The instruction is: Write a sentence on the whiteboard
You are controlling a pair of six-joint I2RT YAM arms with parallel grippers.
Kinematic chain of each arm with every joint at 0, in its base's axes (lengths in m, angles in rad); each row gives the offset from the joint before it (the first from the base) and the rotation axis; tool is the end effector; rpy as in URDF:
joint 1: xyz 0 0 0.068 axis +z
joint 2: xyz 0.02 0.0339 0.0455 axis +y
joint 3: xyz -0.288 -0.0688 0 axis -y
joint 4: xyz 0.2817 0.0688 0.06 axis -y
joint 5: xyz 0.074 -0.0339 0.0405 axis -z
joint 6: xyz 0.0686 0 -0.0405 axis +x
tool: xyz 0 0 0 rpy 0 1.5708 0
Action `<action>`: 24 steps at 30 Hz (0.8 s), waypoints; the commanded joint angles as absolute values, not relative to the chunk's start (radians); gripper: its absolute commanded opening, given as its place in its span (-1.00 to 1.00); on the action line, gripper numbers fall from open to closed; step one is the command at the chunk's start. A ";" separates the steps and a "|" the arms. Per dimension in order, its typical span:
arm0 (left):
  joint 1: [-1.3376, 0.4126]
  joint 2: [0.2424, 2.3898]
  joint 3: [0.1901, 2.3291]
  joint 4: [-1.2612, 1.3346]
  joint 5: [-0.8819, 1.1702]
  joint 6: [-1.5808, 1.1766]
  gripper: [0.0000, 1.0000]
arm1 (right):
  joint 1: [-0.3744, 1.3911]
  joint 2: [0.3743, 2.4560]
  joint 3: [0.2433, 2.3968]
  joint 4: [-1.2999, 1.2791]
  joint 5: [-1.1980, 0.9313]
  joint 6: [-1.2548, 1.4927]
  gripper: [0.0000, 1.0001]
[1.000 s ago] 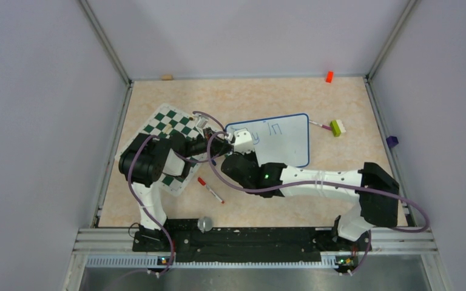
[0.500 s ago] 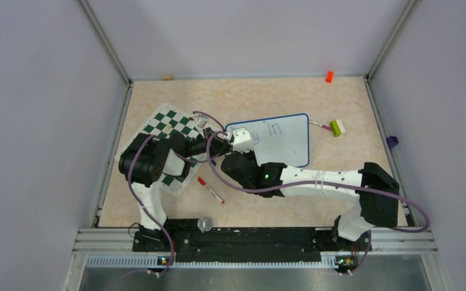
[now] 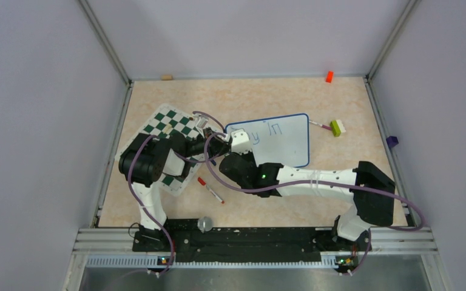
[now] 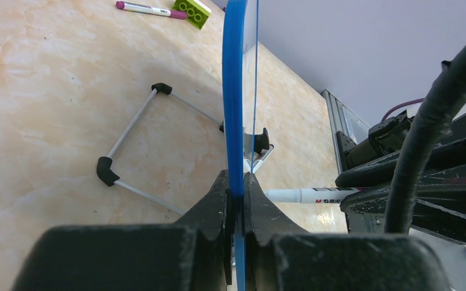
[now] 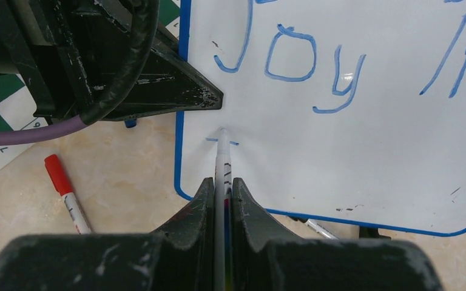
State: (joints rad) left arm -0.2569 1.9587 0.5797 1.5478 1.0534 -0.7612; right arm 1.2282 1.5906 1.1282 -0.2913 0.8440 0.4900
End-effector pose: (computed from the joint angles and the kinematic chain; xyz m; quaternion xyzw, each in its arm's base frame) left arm 0.3214 -0.1461 0.1331 0.2329 0.6358 -0.6051 0.4189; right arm 0.1799 0.3518 0.2476 -0.1503 0.8395 0.0290 0.5213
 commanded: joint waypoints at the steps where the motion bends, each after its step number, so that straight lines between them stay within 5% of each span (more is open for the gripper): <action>1: -0.261 1.958 0.566 1.620 1.063 -0.653 -1.00 | 1.218 1.602 1.178 -0.269 0.848 0.485 -1.00; 24: -0.261 1.956 0.565 1.620 1.063 -0.652 -1.00 | 1.225 1.590 1.108 -0.337 0.784 0.572 -1.00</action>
State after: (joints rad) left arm -0.2569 1.9587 0.5797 1.5478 1.0534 -0.7609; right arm 1.2228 1.6001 1.1248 -0.3328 0.7933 0.5365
